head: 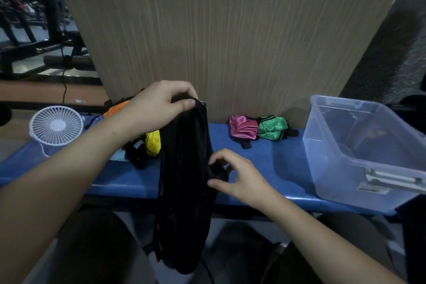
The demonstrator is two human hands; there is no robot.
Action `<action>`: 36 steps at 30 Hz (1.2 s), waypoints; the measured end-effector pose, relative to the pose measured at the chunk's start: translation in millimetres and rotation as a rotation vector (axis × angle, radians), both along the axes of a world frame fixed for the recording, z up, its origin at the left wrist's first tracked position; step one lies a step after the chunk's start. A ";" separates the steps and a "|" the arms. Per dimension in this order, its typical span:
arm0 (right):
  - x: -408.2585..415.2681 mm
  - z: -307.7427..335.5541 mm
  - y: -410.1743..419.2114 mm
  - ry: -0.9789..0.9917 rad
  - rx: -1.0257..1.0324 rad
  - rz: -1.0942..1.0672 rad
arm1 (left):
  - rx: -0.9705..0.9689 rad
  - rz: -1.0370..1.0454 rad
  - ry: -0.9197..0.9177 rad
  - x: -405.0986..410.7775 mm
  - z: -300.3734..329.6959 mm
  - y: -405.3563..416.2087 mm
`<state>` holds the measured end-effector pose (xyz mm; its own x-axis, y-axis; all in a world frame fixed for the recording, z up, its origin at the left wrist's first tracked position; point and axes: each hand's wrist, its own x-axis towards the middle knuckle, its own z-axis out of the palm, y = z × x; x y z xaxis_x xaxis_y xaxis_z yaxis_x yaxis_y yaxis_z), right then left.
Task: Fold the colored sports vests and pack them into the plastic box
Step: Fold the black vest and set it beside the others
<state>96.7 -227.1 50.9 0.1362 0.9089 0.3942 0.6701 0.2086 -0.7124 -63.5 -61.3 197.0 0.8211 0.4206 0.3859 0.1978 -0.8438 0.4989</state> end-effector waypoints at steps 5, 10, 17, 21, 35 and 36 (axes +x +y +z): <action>-1.2 0.2 2.4 -0.012 -0.048 -0.098 | -0.005 -0.013 -0.012 1.0 -0.6 0.9; 7.2 -1.4 6.3 -0.183 -0.118 -0.139 | -0.008 -0.026 -0.018 -0.9 -3.0 1.7; 18.1 2.5 0.0 -0.327 -0.188 -0.145 | 0.020 0.012 0.009 -4.6 -7.6 10.1; 25.6 7.7 -5.3 -0.222 -0.151 -0.135 | 0.030 0.035 0.004 -8.3 -7.0 19.1; 41.0 31.3 -18.8 -0.168 0.017 -0.191 | 0.073 0.154 -0.101 -10.9 10.8 31.9; 41.3 33.8 -19.6 -0.164 0.021 -0.197 | 0.073 0.163 -0.102 -11.1 13.3 30.8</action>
<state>138.0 -246.7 84.7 0.2426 0.8625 0.4442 0.8058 0.0759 -0.5873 -74.6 -30.5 210.3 0.6992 0.5132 0.4978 0.2865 -0.8390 0.4625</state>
